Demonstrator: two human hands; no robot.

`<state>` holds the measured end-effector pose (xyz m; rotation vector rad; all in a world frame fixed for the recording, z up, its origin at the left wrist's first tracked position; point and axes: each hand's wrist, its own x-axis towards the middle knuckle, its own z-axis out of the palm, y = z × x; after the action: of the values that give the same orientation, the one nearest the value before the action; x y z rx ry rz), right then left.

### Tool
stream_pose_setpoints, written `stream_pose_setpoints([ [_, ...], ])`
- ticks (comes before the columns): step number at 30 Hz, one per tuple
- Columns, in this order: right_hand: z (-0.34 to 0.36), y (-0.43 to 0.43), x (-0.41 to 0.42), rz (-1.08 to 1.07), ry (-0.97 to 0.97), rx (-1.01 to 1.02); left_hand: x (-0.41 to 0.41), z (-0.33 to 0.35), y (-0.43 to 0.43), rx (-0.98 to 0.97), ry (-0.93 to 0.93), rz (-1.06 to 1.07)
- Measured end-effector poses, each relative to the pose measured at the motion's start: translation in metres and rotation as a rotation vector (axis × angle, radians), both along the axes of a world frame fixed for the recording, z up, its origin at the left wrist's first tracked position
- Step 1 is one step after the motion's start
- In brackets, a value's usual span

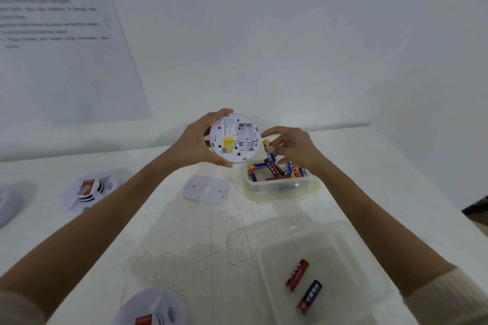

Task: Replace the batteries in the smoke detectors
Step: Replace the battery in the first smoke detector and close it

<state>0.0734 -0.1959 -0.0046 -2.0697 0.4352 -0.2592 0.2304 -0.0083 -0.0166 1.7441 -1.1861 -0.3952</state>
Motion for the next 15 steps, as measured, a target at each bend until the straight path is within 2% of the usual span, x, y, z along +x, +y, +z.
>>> stream_pose_setpoints([
  [5, 0.016, 0.004, -0.001, -0.212, -0.340, 0.168, -0.001, -0.001, -0.003, 0.003, -0.035, -0.024],
  [8, 0.022, 0.015, 0.003, -0.153, -0.425, 0.199, -0.004, 0.000, -0.006, -0.007, -0.081, -0.039],
  [10, 0.018, 0.021, 0.008, -0.108, -0.420, 0.100, -0.005, 0.002, -0.007, -0.023, -0.080, -0.043],
  [13, 0.008, 0.027, 0.012, -0.171, -0.403, -0.129, -0.007, 0.003, -0.007, -0.044, -0.086, -0.034],
  [15, 0.004, 0.027, 0.012, -0.206, -0.410, -0.177, -0.010, 0.003, -0.006, -0.069, -0.083, -0.009],
])
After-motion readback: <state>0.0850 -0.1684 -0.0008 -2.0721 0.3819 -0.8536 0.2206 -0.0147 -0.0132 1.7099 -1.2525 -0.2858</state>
